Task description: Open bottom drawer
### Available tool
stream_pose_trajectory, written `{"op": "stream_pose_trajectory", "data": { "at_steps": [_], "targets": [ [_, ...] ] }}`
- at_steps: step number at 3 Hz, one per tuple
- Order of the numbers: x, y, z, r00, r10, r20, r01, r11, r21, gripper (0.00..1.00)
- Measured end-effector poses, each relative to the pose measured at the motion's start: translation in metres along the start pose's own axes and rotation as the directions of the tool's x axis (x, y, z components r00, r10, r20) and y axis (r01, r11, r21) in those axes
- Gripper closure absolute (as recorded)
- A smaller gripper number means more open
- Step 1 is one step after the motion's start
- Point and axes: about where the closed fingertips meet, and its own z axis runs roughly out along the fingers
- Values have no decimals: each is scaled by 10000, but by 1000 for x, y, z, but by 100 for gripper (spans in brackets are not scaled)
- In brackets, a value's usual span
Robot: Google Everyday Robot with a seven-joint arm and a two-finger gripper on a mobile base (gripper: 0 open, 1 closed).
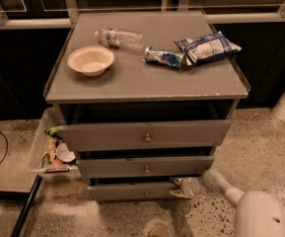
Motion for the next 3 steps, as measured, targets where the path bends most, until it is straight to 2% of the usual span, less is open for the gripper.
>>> {"op": "stream_pose_trajectory", "data": {
  "at_steps": [1,2,3],
  "targets": [
    [-11,7,-14,9992,270,297,-255,9985,-490,88],
    [-12,8,-14,9991,270,335,-252,9982,-542,87],
    [-12,8,-14,9991,270,335,-252,9982,-543,63]
  ]
}}
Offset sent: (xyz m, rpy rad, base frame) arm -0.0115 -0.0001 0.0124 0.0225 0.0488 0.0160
